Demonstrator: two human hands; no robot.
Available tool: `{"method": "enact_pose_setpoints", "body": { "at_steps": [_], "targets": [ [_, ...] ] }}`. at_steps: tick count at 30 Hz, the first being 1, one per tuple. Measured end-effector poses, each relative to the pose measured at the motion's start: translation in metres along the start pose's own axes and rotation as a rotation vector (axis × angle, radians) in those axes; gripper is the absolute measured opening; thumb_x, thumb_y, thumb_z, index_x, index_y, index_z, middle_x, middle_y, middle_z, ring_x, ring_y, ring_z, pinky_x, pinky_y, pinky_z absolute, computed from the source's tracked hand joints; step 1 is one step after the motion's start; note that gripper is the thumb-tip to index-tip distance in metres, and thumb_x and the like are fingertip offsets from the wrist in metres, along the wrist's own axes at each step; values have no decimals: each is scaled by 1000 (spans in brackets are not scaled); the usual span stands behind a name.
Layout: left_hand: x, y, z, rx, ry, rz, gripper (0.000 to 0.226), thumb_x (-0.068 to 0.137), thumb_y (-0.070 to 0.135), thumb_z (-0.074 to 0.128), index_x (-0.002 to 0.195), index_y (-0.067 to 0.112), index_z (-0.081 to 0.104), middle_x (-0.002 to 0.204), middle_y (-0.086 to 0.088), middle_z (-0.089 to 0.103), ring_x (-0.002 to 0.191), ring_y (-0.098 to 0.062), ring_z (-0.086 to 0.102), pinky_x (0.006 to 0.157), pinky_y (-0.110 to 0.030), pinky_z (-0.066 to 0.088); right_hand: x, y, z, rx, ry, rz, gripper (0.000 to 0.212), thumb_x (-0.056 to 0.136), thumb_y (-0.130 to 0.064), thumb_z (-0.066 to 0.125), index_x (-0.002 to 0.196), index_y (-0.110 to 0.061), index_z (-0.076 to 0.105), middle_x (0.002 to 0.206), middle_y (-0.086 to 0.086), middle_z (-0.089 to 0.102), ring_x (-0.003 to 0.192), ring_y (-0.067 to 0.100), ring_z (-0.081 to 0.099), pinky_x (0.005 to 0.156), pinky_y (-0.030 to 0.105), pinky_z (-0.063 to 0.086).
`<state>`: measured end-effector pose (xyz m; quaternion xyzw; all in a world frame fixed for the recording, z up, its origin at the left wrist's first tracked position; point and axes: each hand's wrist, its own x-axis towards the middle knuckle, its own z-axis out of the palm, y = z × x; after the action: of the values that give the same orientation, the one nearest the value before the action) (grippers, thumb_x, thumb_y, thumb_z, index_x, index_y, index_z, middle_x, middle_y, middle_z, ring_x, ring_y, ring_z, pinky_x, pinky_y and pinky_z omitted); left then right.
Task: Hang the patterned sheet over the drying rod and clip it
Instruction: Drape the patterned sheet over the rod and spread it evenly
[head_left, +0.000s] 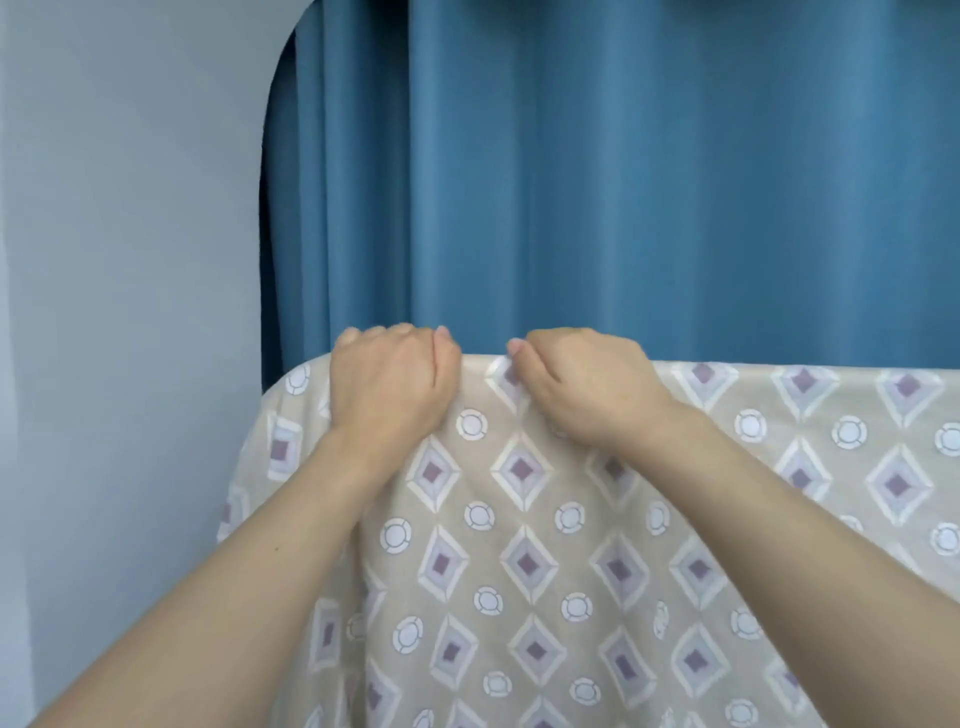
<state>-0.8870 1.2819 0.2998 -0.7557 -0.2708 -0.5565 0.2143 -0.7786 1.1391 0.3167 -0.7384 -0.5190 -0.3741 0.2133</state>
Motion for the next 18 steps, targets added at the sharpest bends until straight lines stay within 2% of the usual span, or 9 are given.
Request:
{"method": "enact_pose_setpoints", "body": {
  "at_steps": [3,5,6,8,10,12,15,18],
  "targets": [
    [20,3,-6,-47,-225,-23,45,98,31,26,59,15,44,68,-4,52,69,-29,48,63,-33,33,6,-18,7,-9,13,-25,46,102,-44,18,66,-23,38,71,-7,48,75,23,50,63,33,32],
    [33,3,-11,-128,-385,-19,42,98,33,26,64,15,44,75,-5,51,77,-30,50,66,-34,34,8,-20,6,-50,-10,38,51,102,-46,16,63,-22,40,69,-4,50,75,26,52,64,33,32],
    [35,2,-13,-152,-402,-1,42,98,33,26,65,14,44,75,-6,52,77,-30,50,66,-34,34,10,-21,4,-65,-21,73,54,102,-47,15,63,-21,43,68,-2,51,75,28,52,64,33,33],
    [29,-6,-13,-144,-309,4,44,97,33,28,64,12,47,69,-5,51,72,-31,49,63,-34,33,14,-22,0,-84,-60,140,56,101,-47,16,63,-19,45,67,0,48,75,29,50,66,34,34],
    [13,-22,-11,-136,-173,-89,45,97,32,29,64,12,49,62,-2,47,66,-33,48,61,-34,33,18,-23,-3,-74,-127,192,51,100,-43,18,66,-17,45,71,1,47,76,29,49,68,34,34],
    [-1,-38,-9,-173,-102,-165,46,101,33,26,63,14,46,60,-1,47,65,-35,48,61,-35,34,24,-24,-5,-40,-204,234,45,99,-38,20,68,-16,44,75,1,48,79,27,49,70,34,34],
    [-3,-51,-10,-236,-85,-172,48,103,34,22,61,15,38,59,0,47,65,-36,48,62,-36,36,33,-32,-4,37,-226,234,41,100,-32,23,69,-14,43,76,2,48,80,28,48,69,34,35],
    [4,-53,-11,-277,-146,-171,52,103,35,23,59,13,39,59,-1,48,66,-35,48,63,-36,35,39,-55,6,93,-156,128,45,101,-36,25,67,-16,45,75,1,50,79,29,51,68,35,35]
  ]
}}
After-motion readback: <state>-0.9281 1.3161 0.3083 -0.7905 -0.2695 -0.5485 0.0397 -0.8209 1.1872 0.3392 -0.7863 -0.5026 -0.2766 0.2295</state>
